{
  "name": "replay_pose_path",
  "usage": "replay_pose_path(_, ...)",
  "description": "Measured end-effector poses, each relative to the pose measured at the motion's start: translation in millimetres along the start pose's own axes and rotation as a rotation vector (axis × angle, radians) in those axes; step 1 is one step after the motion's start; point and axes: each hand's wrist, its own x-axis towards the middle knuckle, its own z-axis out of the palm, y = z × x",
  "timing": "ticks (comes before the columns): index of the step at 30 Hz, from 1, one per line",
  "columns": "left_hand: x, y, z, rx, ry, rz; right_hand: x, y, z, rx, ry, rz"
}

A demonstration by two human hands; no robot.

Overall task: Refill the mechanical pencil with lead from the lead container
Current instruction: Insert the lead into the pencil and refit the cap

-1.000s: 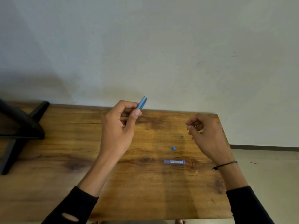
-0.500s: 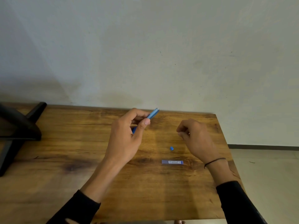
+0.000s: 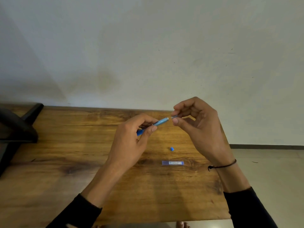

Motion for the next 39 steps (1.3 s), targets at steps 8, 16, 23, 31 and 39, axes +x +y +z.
replay_pose_path(8,-1.1,1.4,1.0,0.052,-0.027,0.006,-0.8,-1.6,-0.4,-0.031,-0.039,-0.008)
replay_pose_path(16,-2.2,0.7,3.1,0.106,-0.026,0.025,-1.2,0.8,-1.6,-0.082,-0.072,0.006)
replay_pose_path(23,-5.7,1.5,3.9,0.199,-0.034,0.094,-0.8,7.6,-0.5,-0.098,-0.049,0.055)
replay_pose_path(31,-2.1,-2.4,-1.3,0.106,0.01,0.053,3.0,20.5,2.7,-0.134,-0.099,0.094)
replay_pose_path(39,1.0,-4.8,-5.5,0.089,0.024,-0.019,-9.0,69.4,10.2,-0.809,-0.343,0.241)
